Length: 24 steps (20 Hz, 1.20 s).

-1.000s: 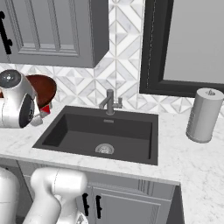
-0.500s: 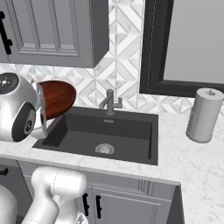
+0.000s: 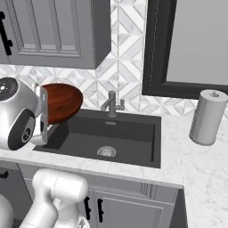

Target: Pick the mushroom from the sink and place it in the bowl. Then pick the bowl and place it in the microwave. Then close the microwave door and press the start button.

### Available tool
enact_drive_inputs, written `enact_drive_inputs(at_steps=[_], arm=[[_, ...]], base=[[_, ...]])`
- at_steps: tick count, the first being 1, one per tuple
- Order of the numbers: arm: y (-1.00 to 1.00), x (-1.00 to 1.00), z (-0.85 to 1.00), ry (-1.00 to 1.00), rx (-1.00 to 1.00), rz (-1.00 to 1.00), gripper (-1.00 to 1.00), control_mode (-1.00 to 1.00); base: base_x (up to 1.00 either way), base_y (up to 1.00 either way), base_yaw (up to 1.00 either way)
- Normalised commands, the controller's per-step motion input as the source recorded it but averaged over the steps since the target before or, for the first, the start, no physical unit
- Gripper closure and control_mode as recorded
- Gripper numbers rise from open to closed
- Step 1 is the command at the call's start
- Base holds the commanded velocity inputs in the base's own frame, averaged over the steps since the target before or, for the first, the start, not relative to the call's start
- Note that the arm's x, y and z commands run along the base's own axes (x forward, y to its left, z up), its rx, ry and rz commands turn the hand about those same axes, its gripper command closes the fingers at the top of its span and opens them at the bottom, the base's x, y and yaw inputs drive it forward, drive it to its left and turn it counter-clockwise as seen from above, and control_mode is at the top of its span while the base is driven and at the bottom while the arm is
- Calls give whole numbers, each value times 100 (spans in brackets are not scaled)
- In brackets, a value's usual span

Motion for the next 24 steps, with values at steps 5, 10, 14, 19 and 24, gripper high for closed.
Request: enact_drive_inputs(at_steps=[5,10,14,19,24], arm=[[24,-36,0,-2,-1,-23,100,-100],[0,0,0,0,0,0,100,100],[0,0,0,0,0,0,100,100],[0,0,0,0,0,0,100,100],[0,0,0,0,0,0,100,100]], base=[[0,0,0],[-39,8,-49],[-55,0,-74],[-28,1,-93],[-1,0,-100]])
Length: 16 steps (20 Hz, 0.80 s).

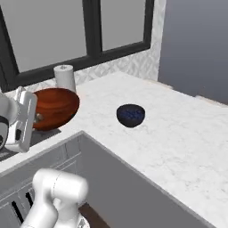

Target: Pick the mushroom from the sink and place it in the bowl. Then pick the bowl and place it in the microwave. Then close the microwave door and press the start button.

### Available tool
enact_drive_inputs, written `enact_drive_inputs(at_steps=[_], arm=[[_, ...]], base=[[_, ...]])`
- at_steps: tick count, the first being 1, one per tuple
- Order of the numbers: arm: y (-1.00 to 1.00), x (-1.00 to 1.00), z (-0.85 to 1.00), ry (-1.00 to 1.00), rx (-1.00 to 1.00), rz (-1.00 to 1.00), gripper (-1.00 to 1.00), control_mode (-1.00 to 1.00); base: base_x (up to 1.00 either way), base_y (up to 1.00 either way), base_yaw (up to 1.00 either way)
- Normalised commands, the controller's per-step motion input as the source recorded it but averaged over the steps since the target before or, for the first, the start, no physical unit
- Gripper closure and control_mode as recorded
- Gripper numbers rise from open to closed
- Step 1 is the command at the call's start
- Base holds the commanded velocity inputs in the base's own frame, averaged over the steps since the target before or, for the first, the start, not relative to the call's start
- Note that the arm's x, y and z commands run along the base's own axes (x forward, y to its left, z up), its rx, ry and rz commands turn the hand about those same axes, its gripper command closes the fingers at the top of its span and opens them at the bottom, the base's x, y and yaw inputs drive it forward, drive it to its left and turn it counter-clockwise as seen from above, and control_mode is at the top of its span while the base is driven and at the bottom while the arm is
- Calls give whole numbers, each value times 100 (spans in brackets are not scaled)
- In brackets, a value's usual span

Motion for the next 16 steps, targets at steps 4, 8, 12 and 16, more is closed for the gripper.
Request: enact_drive_inputs(at_steps=[4,8,12,16], arm=[[0,0,0,0,0,0,100,100],[0,0,0,0,0,0,100,100],[0,0,0,0,0,0,100,100],[0,0,0,0,0,0,100,100]], base=[[0,0,-100],[0,0,-100],[0,0,-100],[0,0,-100]])
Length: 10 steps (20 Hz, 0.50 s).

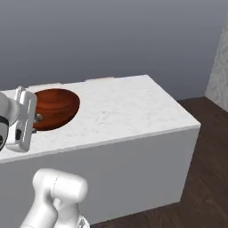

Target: Pick the mushroom from the sink and place it in the bowl. Then pick the bowl and place it in the microwave. Then close the microwave door and press the start button.

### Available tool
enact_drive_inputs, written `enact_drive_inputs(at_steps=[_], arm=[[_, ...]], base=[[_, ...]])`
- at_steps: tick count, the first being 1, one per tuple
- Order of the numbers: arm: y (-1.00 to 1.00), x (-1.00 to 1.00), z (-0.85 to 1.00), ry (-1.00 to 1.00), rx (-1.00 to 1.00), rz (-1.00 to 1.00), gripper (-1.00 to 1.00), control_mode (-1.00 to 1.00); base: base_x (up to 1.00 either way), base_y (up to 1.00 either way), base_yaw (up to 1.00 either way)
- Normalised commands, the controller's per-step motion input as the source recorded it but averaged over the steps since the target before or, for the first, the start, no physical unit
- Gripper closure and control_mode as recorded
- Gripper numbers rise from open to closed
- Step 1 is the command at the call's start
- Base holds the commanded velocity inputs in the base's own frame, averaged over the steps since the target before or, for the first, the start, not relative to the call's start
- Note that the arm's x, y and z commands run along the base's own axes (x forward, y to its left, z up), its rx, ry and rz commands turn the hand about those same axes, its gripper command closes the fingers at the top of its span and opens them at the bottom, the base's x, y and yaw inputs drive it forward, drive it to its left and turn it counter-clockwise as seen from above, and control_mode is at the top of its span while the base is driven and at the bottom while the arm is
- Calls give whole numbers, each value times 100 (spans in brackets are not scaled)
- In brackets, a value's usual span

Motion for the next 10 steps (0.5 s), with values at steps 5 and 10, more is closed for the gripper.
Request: enact_drive_inputs(at_steps=[5,10], arm=[[0,0,0,0,0,0,100,100],[0,0,0,0,0,0,100,100]], base=[[0,0,-99],[0,-38,-84]])
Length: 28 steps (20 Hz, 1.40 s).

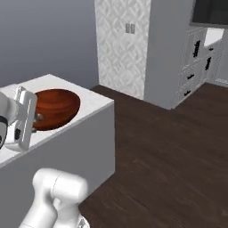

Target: Pick the mushroom from the sink and place it in the bowl. Then pick the bowl and place it in the microwave. Then close the microwave door and press the start button.

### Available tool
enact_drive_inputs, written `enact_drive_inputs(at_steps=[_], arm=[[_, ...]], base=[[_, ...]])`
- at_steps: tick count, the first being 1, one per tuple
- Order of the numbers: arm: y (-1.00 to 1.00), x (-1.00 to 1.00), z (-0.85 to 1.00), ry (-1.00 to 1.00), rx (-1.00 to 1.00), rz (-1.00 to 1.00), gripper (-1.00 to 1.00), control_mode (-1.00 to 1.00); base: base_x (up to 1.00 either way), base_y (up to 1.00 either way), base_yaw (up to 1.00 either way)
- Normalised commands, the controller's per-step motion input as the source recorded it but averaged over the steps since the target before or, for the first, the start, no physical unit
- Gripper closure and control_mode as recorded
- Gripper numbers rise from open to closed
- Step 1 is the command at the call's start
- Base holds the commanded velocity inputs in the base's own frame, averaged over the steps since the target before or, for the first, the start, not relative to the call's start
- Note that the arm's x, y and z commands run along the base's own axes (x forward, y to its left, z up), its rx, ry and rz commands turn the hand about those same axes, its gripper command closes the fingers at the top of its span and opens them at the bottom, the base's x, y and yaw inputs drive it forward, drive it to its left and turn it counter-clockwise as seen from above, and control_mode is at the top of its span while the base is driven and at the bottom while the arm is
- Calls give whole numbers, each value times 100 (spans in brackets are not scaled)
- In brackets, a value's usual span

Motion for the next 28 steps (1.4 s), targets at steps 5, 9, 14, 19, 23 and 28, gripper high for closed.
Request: enact_drive_inputs(at_steps=[5,9,14,19,23,28], arm=[[0,0,0,0,0,0,100,100],[0,0,0,0,0,0,100,100],[0,0,0,0,0,0,100,100],[0,0,0,0,0,0,100,100],[0,0,0,0,0,0,100,100],[0,0,0,0,0,0,100,100]], base=[[45,-93,-63],[99,-94,-49],[100,-100,-31],[100,-100,-1],[100,-100,13],[100,-90,32]])
